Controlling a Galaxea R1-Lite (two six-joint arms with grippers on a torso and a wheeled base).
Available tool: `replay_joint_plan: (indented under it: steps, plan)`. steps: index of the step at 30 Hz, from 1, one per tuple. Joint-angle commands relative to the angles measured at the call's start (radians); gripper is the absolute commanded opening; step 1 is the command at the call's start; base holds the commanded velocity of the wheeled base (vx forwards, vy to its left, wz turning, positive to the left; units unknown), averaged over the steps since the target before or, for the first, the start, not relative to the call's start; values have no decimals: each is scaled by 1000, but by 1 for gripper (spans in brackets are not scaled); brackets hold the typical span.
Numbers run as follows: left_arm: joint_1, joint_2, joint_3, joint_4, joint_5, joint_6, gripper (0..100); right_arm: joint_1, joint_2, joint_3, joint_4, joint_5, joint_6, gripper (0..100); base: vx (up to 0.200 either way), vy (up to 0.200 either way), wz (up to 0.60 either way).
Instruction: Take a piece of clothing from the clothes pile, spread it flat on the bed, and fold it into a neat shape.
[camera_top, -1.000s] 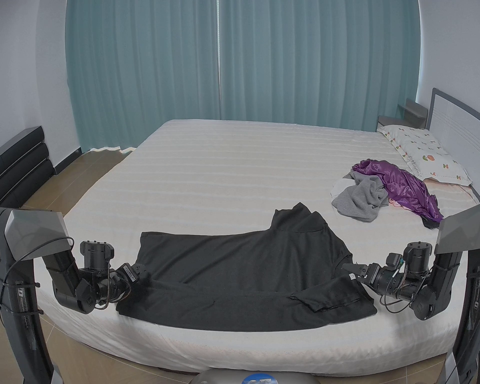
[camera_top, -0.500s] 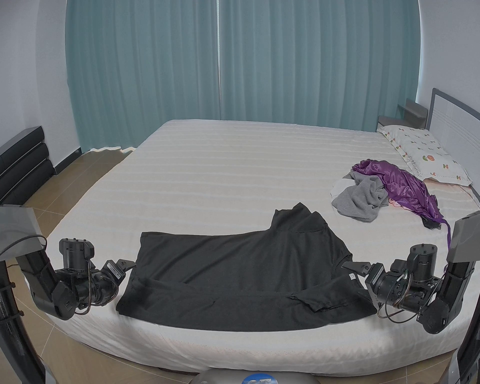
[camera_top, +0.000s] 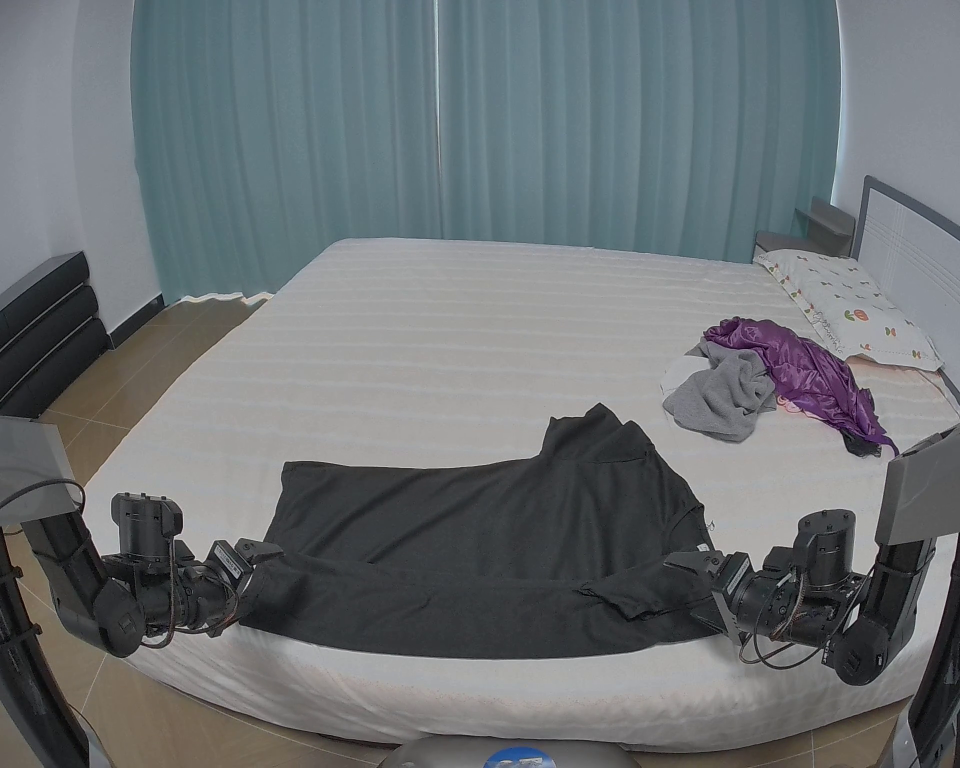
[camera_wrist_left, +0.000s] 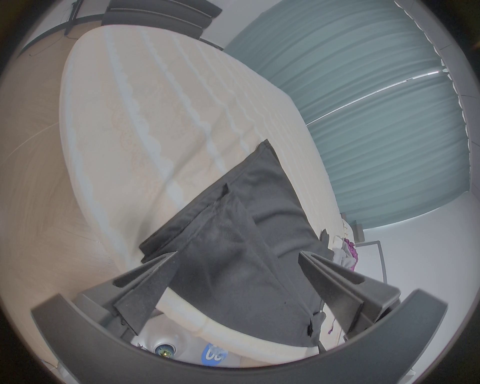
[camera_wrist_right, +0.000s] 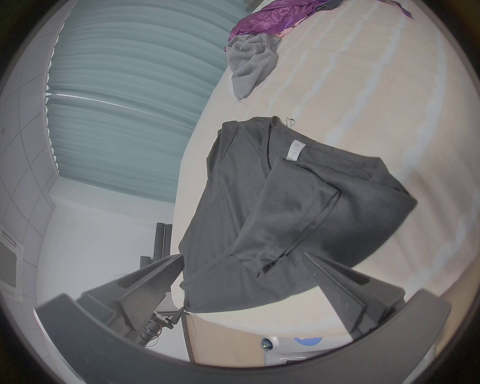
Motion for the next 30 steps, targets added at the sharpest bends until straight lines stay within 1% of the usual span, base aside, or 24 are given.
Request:
replay_joint_plan:
  steps: [1, 2, 3, 6, 9, 15, 24, 30]
  plan:
    - [-4, 3, 15, 0, -19, 0, 100, 10, 13, -8, -1, 0, 0, 100, 0, 0, 0]
    - [-5, 3, 18, 0, -38, 0, 100, 7, 16, -12, -1, -2, 0, 100, 0, 0, 0]
    - [-5, 4, 18, 0, -39, 0, 100, 5, 17, -17, -1, -2, 0, 100, 0, 0, 0]
    - [-5, 6, 18, 0, -39, 0, 100, 4, 26, -28, -1, -10, 0, 100, 0, 0, 0]
    - [-5, 7, 16, 0, -39, 0, 100, 10, 30, -58, 11, -34, -2, 100, 0, 0, 0]
    - [-7, 9, 13, 0, -39, 2, 100, 8, 40, -97, 21, -62, -2, 100, 0, 0, 0]
    - [-7, 10, 12, 0, -39, 3, 100, 8, 66, -135, 63, -69, -2, 100, 0, 0, 0]
    - [-7, 12, 12, 0, -39, 3, 100, 5, 126, -186, 70, -102, -3, 100, 0, 0, 0]
